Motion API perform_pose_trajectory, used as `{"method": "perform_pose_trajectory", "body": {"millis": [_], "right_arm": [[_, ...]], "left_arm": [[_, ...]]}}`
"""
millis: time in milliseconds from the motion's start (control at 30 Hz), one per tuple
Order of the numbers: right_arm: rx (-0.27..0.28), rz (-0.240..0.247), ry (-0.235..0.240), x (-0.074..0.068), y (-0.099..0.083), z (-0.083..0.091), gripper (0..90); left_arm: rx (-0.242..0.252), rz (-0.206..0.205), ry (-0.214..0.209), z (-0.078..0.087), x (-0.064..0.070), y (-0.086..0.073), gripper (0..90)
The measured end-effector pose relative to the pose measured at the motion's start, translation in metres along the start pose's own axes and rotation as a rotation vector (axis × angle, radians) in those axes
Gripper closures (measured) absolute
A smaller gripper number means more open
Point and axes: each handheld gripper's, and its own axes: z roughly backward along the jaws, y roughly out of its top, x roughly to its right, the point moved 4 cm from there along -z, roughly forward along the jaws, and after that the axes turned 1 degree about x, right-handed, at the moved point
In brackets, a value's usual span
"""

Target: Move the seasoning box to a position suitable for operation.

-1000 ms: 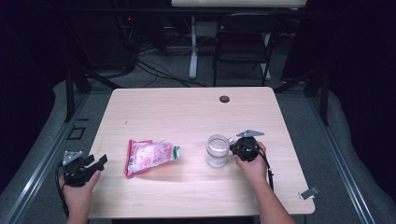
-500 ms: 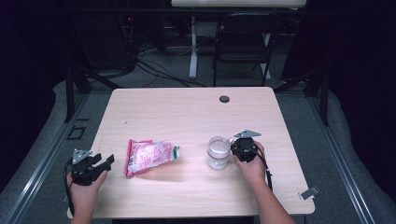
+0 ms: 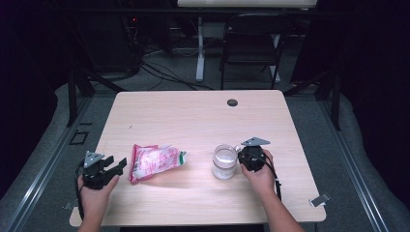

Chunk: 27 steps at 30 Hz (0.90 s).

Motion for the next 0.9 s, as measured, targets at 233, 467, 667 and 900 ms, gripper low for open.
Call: {"method": "perform_pose_trajectory", "body": {"millis": [233, 467, 667, 900], "right_arm": [[0.003, 0.032, 0.043, -0.022, -0.005, 0.007, 85.2], [0.009, 0.067, 0.085, -0.046, -0.005, 0.009, 85.2], [0.006, 0.074, 0.111, -0.061, -0.006, 0.009, 85.2], [-0.001, 0.055, 0.123, -0.074, -0.011, 0.007, 85.2]], "left_arm": [[-0.003, -0.075, -0.078, -0.007, 0.032, 0.003, 45.8], [-0.004, -0.179, -0.141, -0.008, 0.066, 0.004, 46.7], [0.011, -0.195, -0.159, -0.006, 0.081, 0.004, 48.1], [0.003, -0.233, -0.201, -0.006, 0.097, 0.004, 49.8]]}}
